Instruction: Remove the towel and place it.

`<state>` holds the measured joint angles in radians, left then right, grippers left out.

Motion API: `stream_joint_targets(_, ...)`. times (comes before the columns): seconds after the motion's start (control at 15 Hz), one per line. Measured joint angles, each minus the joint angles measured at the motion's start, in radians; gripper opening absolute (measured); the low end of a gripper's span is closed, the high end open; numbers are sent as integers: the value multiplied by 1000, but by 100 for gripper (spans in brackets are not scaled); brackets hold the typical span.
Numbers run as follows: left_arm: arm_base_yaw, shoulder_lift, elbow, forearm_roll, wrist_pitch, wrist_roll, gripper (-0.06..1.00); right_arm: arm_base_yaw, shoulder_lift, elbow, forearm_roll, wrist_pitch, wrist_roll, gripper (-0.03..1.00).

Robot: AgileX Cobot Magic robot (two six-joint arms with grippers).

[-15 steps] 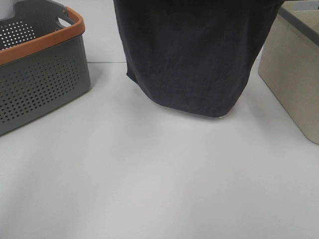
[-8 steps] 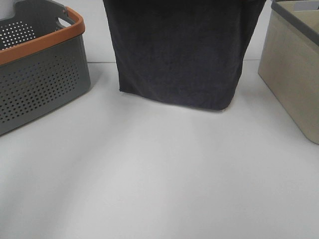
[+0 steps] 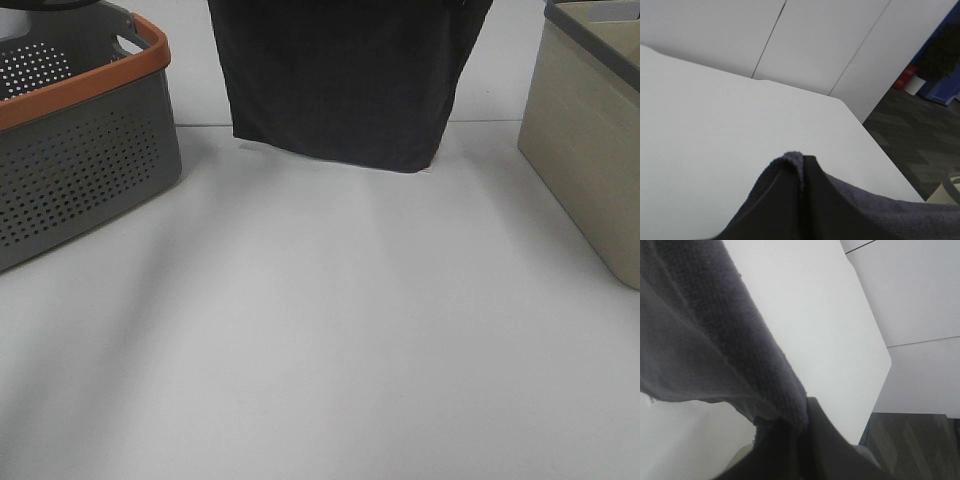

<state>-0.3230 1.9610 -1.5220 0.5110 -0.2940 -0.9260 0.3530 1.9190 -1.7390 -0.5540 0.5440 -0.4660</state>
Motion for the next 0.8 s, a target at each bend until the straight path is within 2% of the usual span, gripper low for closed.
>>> stream_joint_targets(0.13,0,-23,105,31,-128,47,0,0,-50,132,0,-25,24,2)
stream_joint_targets(0.27,0,-53,294,37,-283,72,0,0,-119,340,3,-93,35,2)
stream_joint_targets(0.47,0,-113,536,67,-330,161,0,0,-192,589,58,-189,41,2)
stream_joint_targets(0.53,0,-132,595,80,-336,165,0,0,-204,645,93,-201,41,2)
stream_joint_targets(0.6,0,-151,690,107,-357,167,0,6,-211,731,173,-237,42,2)
stream_joint_targets(0.8,0,-156,772,129,-387,129,0,46,-211,816,201,-313,42,2)
